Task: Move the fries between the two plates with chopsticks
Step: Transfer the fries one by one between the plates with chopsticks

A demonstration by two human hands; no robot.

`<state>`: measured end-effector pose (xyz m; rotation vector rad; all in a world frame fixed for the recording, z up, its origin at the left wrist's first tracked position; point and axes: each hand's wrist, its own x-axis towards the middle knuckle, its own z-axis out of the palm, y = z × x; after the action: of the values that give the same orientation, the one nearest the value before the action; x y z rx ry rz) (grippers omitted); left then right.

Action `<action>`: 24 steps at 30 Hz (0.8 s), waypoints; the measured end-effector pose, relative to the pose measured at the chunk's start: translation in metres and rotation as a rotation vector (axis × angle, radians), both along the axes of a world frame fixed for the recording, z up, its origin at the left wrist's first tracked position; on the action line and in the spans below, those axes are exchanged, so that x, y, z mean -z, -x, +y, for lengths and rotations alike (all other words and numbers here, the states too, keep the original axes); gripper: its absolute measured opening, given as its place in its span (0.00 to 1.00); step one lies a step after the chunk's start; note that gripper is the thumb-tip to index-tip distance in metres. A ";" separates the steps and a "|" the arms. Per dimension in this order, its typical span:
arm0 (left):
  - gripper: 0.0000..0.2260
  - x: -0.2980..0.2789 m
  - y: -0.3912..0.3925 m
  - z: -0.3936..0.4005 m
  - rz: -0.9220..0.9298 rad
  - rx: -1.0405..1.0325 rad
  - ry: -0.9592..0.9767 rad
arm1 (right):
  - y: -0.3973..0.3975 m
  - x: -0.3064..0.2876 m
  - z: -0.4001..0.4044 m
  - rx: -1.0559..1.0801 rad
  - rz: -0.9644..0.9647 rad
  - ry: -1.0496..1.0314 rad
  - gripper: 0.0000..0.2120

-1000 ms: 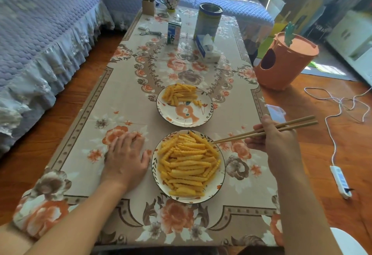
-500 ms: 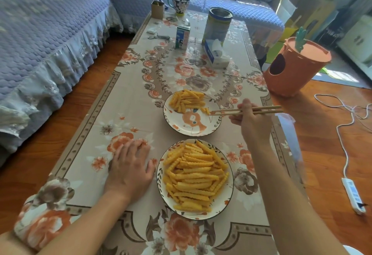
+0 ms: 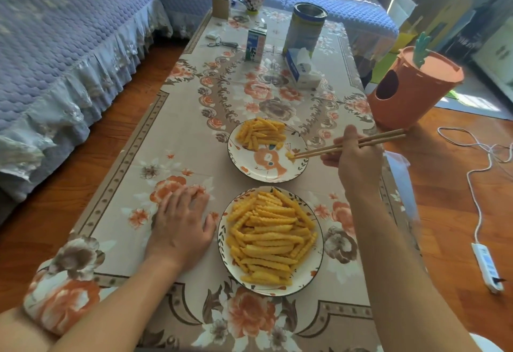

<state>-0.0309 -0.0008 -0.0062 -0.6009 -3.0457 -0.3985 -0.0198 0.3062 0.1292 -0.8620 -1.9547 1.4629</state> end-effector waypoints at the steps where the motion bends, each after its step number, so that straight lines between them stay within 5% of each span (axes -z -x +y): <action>1: 0.21 0.000 0.000 0.000 0.003 0.000 0.001 | -0.015 -0.008 0.002 -0.007 0.004 0.032 0.21; 16: 0.23 -0.005 -0.006 0.003 0.010 -0.005 -0.013 | -0.137 -0.037 0.003 -0.434 -0.326 -0.052 0.18; 24: 0.21 -0.006 -0.005 0.002 0.008 0.010 0.014 | -0.107 -0.044 0.026 -0.175 -0.060 -0.014 0.16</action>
<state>-0.0257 0.0015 -0.0003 -0.6178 -3.0413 -0.3749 0.0869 0.3325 0.1728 -0.7521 -2.1279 1.5342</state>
